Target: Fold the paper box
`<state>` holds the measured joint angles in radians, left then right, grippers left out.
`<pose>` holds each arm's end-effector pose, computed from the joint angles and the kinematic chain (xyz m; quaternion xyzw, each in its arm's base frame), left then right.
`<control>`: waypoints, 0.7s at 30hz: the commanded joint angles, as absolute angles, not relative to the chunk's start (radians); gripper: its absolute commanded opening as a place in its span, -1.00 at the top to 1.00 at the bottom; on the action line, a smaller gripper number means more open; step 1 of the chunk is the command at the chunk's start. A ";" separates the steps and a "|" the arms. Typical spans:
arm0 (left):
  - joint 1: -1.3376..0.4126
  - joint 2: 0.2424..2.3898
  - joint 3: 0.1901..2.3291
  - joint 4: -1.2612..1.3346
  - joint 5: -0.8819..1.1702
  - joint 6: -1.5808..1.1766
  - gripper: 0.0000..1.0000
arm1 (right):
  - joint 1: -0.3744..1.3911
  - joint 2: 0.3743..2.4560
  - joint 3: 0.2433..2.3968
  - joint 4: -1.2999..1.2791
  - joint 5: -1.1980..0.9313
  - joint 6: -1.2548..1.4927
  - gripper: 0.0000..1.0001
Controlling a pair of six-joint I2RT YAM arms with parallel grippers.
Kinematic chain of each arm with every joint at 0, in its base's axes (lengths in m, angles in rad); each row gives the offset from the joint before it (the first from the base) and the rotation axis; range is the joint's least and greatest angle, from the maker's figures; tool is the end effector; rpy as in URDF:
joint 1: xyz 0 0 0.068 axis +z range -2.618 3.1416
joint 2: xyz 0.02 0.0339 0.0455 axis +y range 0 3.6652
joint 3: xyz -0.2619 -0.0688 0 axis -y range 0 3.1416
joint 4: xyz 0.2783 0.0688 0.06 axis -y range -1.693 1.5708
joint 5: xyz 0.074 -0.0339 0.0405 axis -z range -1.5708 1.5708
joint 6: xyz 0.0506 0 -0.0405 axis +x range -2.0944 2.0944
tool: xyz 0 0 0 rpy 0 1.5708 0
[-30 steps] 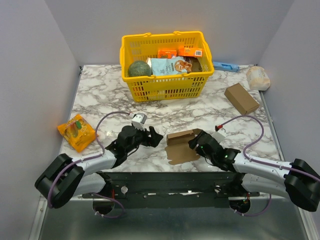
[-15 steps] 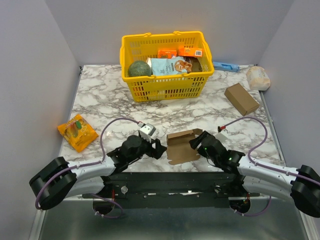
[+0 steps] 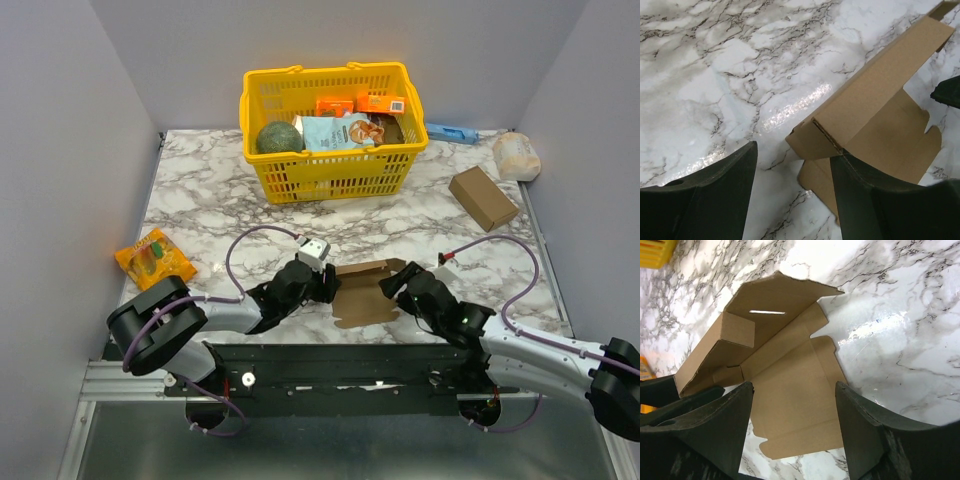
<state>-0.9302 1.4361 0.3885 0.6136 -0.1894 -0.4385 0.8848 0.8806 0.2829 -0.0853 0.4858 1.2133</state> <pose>0.1798 -0.2253 0.1099 0.1548 0.8261 -0.2770 0.4656 0.1508 0.1469 0.1335 0.2452 0.8479 0.2531 0.3961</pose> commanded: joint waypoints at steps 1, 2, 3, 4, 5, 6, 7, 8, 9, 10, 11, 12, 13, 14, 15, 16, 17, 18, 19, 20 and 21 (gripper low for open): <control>-0.936 1.463 0.428 0.664 -0.252 -0.446 -0.17 | 0.888 0.861 0.264 -0.109 0.505 1.209 -0.49; -0.936 1.474 0.434 0.661 -0.255 -0.448 -0.12 | 0.890 0.861 0.264 -0.110 0.505 1.212 -0.49; -0.936 1.476 0.437 0.657 -0.262 -0.452 -0.06 | 0.890 0.861 0.264 -0.110 0.506 1.213 -0.49; -0.936 1.479 0.440 0.649 -0.279 -0.460 -0.02 | 0.890 0.861 0.264 -0.109 0.506 1.213 -0.49; -0.936 1.480 0.445 0.637 -0.291 -0.463 0.02 | 0.888 0.864 0.264 -0.110 0.505 1.215 -0.49; -0.936 1.482 0.448 0.634 -0.302 -0.468 0.04 | 0.888 0.868 0.265 -0.110 0.506 1.215 -0.49; -0.937 1.483 0.449 0.629 -0.316 -0.469 0.04 | 0.888 0.870 0.265 -0.110 0.506 1.216 -0.49; -0.939 1.486 0.452 0.629 -0.321 -0.469 0.04 | 0.890 0.873 0.267 -0.110 0.506 1.216 -0.49; -0.937 1.489 0.457 0.629 -0.322 -0.466 0.04 | 0.888 0.876 0.268 -0.109 0.505 1.216 -0.49; -0.939 1.494 0.460 0.630 -0.322 -0.463 0.04 | 0.890 0.885 0.273 -0.109 0.503 1.216 -0.49; -0.940 1.506 0.471 0.629 -0.319 -0.456 0.04 | 0.890 0.888 0.272 -0.107 0.502 1.216 -0.49; -0.940 1.512 0.475 0.627 -0.319 -0.451 0.03 | 0.890 0.891 0.275 -0.106 0.499 1.216 -0.49; -0.942 1.517 0.482 0.624 -0.316 -0.448 0.03 | 0.888 0.897 0.276 -0.106 0.496 1.218 -0.49; -0.942 1.526 0.486 0.623 -0.313 -0.446 0.03 | 0.890 0.899 0.276 -0.106 0.497 1.219 -0.49; -0.942 1.529 0.488 0.624 -0.314 -0.443 0.01 | 0.888 0.899 0.276 -0.107 0.494 1.221 -0.49; -0.942 1.529 0.489 0.627 -0.311 -0.442 0.00 | 0.890 0.897 0.275 -0.106 0.492 1.223 -0.49; -0.943 1.532 0.491 0.630 -0.308 -0.437 -0.01 | 0.890 0.896 0.273 -0.106 0.494 1.226 -0.49; -0.943 1.535 0.491 0.634 -0.302 -0.431 -0.01 | 0.890 0.893 0.272 -0.106 0.492 1.226 -0.49; -0.943 1.537 0.492 0.637 -0.301 -0.430 -0.01 | 0.888 0.890 0.270 -0.104 0.494 1.226 -0.49; -0.943 1.540 0.495 0.637 -0.302 -0.425 -0.01 | 0.890 0.885 0.267 -0.104 0.494 1.229 -0.49; -0.943 1.540 0.497 0.640 -0.302 -0.423 -0.01 | 0.890 0.884 0.265 -0.103 0.494 1.229 -0.49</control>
